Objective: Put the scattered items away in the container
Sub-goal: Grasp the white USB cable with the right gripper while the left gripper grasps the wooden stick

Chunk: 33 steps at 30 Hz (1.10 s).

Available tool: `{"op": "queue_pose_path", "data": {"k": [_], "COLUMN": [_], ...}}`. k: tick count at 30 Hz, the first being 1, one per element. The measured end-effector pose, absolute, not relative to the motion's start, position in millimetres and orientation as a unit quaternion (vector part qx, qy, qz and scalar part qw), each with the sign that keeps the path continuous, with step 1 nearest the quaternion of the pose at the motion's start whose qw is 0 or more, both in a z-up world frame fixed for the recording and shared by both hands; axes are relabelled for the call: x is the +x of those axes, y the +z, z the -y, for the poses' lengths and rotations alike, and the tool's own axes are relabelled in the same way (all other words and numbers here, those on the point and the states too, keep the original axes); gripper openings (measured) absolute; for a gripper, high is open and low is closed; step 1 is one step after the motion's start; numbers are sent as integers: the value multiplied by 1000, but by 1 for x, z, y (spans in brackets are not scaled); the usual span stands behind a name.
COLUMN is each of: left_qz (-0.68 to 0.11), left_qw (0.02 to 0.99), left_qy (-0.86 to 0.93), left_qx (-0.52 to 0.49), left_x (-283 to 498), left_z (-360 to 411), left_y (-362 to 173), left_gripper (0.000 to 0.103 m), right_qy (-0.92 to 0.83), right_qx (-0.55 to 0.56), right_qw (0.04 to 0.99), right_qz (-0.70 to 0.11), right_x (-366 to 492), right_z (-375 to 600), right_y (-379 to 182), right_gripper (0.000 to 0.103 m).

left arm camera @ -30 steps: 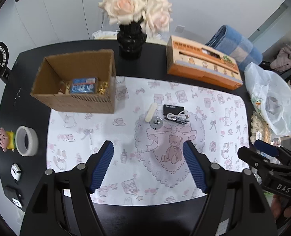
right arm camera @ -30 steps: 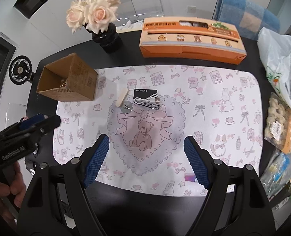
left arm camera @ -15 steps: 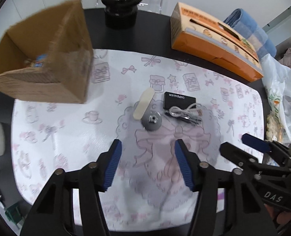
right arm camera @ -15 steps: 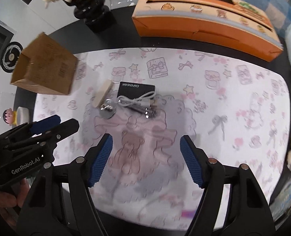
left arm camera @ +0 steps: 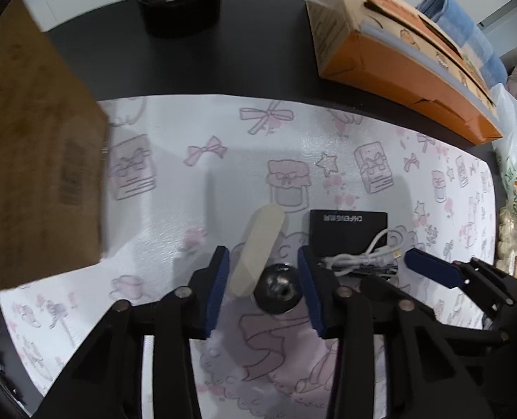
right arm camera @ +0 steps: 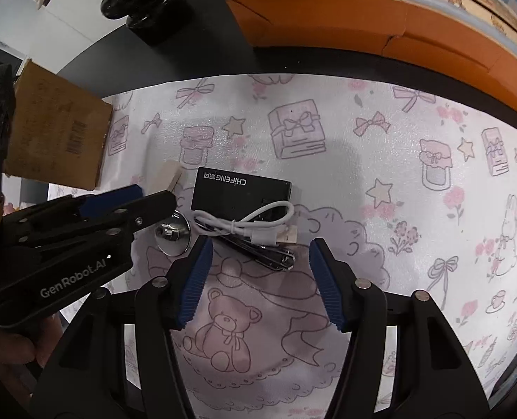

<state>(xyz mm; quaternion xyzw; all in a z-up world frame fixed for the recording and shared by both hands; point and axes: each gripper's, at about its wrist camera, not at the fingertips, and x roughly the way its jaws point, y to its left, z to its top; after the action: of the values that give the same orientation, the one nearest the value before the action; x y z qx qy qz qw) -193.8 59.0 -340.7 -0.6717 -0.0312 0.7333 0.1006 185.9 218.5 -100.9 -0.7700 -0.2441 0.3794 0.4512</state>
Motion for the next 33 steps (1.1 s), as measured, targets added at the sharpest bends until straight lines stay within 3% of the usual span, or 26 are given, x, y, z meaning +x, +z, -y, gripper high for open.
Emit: {"op": "queue_pose_path", "data": {"k": [7,10,11,33], "left_qz": [23,25,25,52], "left_qw": [106,109,110,101], "left_qy": [731,733,733,729], "left_qx": [-674,-671,-670,-675], "left_x": [-195,-193,-191,-146], "left_z": [-64,-64,-63,-35], "left_y": [-344,-342,-342,-319], "left_gripper": [21,21,20,17], "right_qy": [381,387,386,394], "right_qx": [-777,-776,-776,-760], "right_qw": [440,434,433,455], "right_qz": [239,245,246,244], "right_x": [188,187,188,206], "right_z": [-229,-228,-227,-180], "right_y": [-110,-113,-112,-79], "right_gripper": [50,45,39,37]}}
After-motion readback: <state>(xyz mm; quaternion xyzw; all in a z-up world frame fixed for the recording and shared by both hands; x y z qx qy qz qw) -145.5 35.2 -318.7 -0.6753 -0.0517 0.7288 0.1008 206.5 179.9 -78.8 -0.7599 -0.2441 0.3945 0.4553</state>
